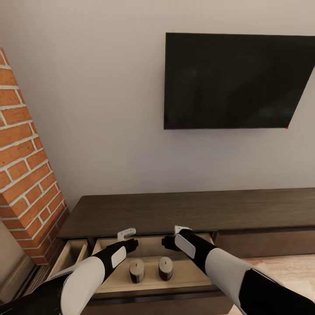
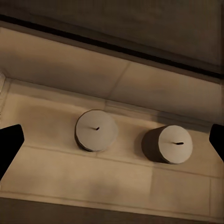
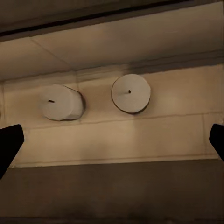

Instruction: Place each of the two pumpkins and all three candles from the living room inside a cabinet in the living room (use any cabinet), then make sure every cabinet is closed, and position the cauldron so it is next to a table in the living room.

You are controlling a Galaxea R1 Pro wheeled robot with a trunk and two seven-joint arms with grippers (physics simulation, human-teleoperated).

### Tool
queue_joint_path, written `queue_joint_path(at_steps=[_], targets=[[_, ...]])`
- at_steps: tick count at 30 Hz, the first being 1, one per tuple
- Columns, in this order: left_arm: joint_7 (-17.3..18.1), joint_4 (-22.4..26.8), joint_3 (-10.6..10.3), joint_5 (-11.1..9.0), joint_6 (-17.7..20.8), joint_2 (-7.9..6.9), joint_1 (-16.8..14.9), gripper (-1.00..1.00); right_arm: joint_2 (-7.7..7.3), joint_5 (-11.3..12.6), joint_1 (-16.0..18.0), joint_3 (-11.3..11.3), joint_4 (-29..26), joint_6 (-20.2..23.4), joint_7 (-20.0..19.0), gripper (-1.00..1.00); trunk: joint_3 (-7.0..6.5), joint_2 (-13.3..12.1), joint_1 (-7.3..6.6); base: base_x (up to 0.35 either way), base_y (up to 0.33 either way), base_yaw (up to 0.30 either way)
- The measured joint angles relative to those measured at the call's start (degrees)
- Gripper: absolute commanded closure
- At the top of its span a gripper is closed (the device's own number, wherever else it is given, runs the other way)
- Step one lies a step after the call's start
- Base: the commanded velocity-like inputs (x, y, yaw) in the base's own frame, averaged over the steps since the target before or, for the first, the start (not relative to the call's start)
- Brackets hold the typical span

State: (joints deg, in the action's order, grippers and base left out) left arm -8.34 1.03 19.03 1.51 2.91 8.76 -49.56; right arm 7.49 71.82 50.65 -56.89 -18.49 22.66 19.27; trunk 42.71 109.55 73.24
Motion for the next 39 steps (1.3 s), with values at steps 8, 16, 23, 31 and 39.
queue_joint_path(at_steps=[8,16,23,31,39], targets=[[0.0,0.0,0.0,0.0,0.0,0.00,0.0,-1.00,-0.16,5.1,0.0,0.0,0.0,1.3,0.0,-1.00,-1.44,-3.2,-1.76,0.000,0.000,0.000],[0.0,0.0,0.0,0.0,0.0,0.07,0.0,-1.00,-0.24,5.4,0.0,0.0,0.1,1.2,0.1,-1.00,-2.87,-6.4,-3.51,0.000,0.000,0.000],[0.0,0.0,0.0,0.0,0.0,0.16,0.0,-1.00,-0.25,5.4,0.0,0.0,0.1,1.2,0.1,-1.00,-4.13,-9.2,-5.04,-0.076,0.000,0.000],[0.1,0.0,0.0,0.0,0.0,0.17,0.0,-1.00,-0.26,5.4,0.0,0.0,0.1,1.1,0.1,-1.00,-5.56,-12.4,-6.78,-0.280,0.000,0.000],[0.0,0.0,0.1,-0.1,0.0,0.09,0.0,-1.00,-0.09,5.2,0.0,-0.1,0.0,0.8,0.1,-1.00,-5.75,-12.9,-7.03,-0.066,0.000,0.000]])
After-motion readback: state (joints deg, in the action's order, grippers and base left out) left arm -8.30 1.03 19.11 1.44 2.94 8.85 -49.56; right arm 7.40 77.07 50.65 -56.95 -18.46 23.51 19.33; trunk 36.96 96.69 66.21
